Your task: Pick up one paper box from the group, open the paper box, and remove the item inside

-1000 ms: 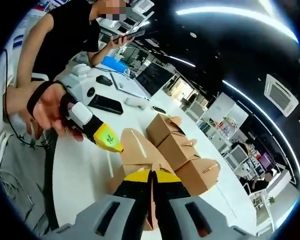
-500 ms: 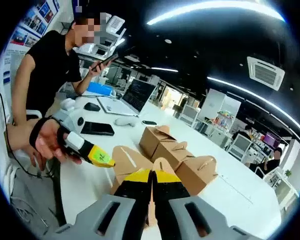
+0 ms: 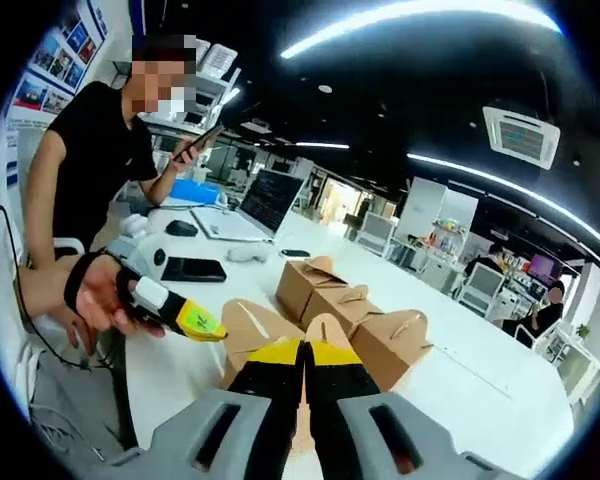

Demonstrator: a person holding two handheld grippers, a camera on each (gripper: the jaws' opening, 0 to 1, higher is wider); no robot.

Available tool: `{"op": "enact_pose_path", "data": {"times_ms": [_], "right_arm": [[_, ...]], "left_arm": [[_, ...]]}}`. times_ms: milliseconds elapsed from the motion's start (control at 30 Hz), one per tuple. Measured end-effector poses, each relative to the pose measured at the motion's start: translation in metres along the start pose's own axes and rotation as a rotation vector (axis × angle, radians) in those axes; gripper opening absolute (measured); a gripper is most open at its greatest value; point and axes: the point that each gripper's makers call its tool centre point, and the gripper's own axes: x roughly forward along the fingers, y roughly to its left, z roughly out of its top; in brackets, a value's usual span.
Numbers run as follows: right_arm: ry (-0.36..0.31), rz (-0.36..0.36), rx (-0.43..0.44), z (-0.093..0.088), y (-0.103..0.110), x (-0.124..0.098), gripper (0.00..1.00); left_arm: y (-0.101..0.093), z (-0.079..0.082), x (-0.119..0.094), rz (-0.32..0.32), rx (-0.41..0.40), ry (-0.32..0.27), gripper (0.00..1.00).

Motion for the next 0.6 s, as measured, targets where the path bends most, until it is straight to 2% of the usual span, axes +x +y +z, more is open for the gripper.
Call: {"op": "enact_pose_path", "data": {"times_ms": [300,600], "right_arm": [[-0.022,-0.023,0.031,0.003,-0.007,-0.007,0.03],[-0.066,-0.02,0.165,0.003,-0.018,-0.015,0.03]], "left_arm": [[0.0,0.001,-0.001,0.0,-0.001,-0.001,0.04],[-0.001,0.002,-0.001,0.0,-0.001,-0.004,0.04]]}}
